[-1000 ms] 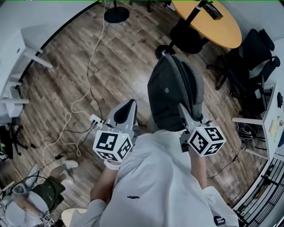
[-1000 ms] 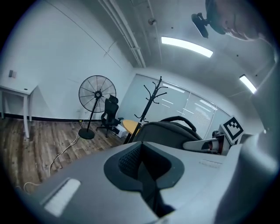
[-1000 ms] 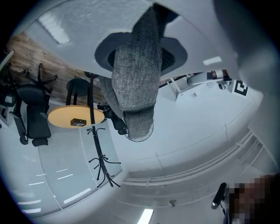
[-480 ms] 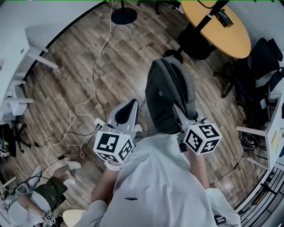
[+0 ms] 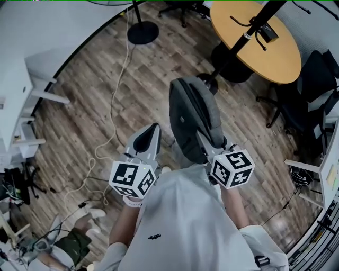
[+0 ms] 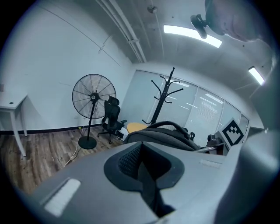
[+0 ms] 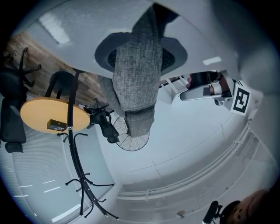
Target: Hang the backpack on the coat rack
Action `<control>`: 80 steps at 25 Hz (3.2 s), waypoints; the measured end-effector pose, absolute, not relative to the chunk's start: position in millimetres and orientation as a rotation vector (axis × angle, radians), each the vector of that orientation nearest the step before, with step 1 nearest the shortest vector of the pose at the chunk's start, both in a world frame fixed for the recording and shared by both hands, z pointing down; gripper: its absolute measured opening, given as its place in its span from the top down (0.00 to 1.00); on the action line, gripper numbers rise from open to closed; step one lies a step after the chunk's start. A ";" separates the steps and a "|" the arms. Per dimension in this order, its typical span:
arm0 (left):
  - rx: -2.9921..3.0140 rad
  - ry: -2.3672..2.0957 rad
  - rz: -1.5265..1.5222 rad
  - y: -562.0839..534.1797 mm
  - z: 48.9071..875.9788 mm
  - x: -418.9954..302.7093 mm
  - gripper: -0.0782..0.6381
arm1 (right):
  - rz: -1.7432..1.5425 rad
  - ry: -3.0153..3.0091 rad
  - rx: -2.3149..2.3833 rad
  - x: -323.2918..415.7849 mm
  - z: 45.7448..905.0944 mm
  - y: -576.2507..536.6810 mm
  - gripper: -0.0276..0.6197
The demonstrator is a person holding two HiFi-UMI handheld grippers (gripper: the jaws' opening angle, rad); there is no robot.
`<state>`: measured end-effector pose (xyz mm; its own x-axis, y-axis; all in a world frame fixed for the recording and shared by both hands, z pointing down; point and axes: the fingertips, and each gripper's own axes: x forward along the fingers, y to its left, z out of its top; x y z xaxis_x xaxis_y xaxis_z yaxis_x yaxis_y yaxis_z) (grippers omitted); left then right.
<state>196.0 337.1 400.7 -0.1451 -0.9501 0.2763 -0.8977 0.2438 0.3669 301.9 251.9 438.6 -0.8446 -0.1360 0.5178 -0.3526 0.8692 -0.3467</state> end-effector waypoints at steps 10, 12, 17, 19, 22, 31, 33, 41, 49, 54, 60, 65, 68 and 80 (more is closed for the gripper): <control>1.745 -2.080 -0.161 221.2 378.0 164.0 0.87 | 0.592 -2.622 0.300 247.5 423.7 158.5 0.80; 1.745 -2.076 -0.161 207.4 377.0 160.0 0.87 | 0.590 -2.629 0.296 239.5 419.5 146.5 0.80; 1.772 -2.054 -0.163 183.5 376.5 147.5 0.87 | 0.589 -2.634 0.324 227.2 414.9 119.2 0.80; 1.782 -2.042 -0.165 174.9 378.0 136.7 0.87 | 0.597 -2.634 0.348 218.2 414.7 112.0 0.80; 1.825 -2.005 -0.168 154.6 379.8 120.3 0.87 | 0.612 -2.631 0.390 203.2 415.6 100.0 0.80; 2.018 -1.797 -0.157 55.2 380.2 45.4 0.87 | 0.663 -2.588 0.617 133.2 419.0 39.3 0.80; 2.039 -1.755 -0.160 32.1 379.3 24.4 0.87 | 0.674 -2.576 0.667 115.1 416.9 23.8 0.80; 2.184 -1.585 -0.136 -32.7 363.8 -49.4 0.87 | 0.742 -2.561 0.891 46.6 401.6 -28.5 0.80; 2.336 -1.408 -0.086 -80.9 344.4 -92.0 0.87 | 0.782 -2.578 1.133 0.4 373.6 -76.1 0.80; 2.385 -1.338 -0.053 -105.4 340.2 -102.2 0.87 | 0.768 -2.585 1.253 -14.0 358.4 -98.9 0.80; 2.425 -1.305 -0.030 -116.6 326.9 -105.0 0.87 | 0.744 -2.586 1.337 -18.2 342.6 -114.6 0.80; 2.410 -1.301 -0.006 -122.0 325.6 -110.1 0.87 | 0.748 -2.579 1.388 -19.1 337.1 -122.9 0.80; 2.429 -1.300 0.007 -125.0 322.1 -108.8 0.87 | 0.762 -2.575 1.418 -15.5 334.8 -127.1 0.80; 2.447 -1.320 -0.005 -146.4 309.8 -99.5 0.87 | 0.794 -2.620 1.437 -7.1 320.1 -149.7 0.80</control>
<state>-99.5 -146.4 309.8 0.5640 -0.8091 0.1650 -0.8079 -0.4993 0.3129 -7.1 -149.7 320.1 -0.5671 -0.7743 0.2806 -0.7998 0.4364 -0.4122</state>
